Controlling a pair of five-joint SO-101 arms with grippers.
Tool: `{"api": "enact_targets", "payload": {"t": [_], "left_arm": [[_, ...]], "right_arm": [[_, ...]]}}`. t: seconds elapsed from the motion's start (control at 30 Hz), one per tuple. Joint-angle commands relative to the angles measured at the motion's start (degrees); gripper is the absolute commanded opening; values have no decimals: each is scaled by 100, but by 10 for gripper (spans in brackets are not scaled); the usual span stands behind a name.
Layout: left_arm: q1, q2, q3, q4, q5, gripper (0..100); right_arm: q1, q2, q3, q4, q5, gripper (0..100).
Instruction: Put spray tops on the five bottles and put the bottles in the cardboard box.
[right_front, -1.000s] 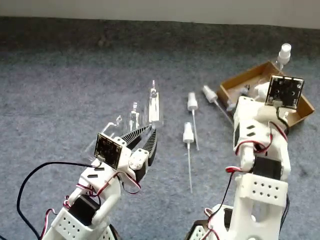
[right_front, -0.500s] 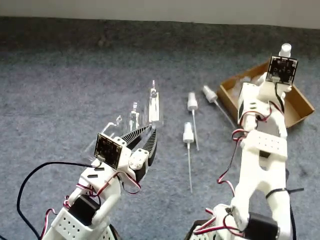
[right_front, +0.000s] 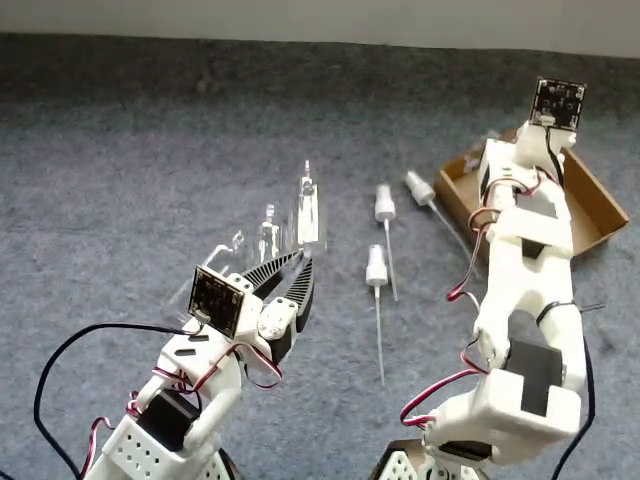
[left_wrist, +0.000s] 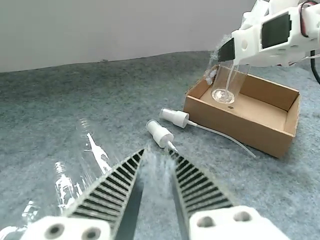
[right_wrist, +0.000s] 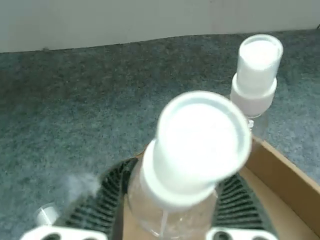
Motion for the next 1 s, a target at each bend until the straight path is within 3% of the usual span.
{"api": "enact_targets", "payload": {"t": [0.0, 0.97], "left_arm": [[-75, -57, 101, -88, 35, 5], [-75, -57, 101, -88, 35, 5]], "right_arm": [[48, 84, -620, -154, 35, 130], [-224, 655, -884, -470, 18, 130]]}}
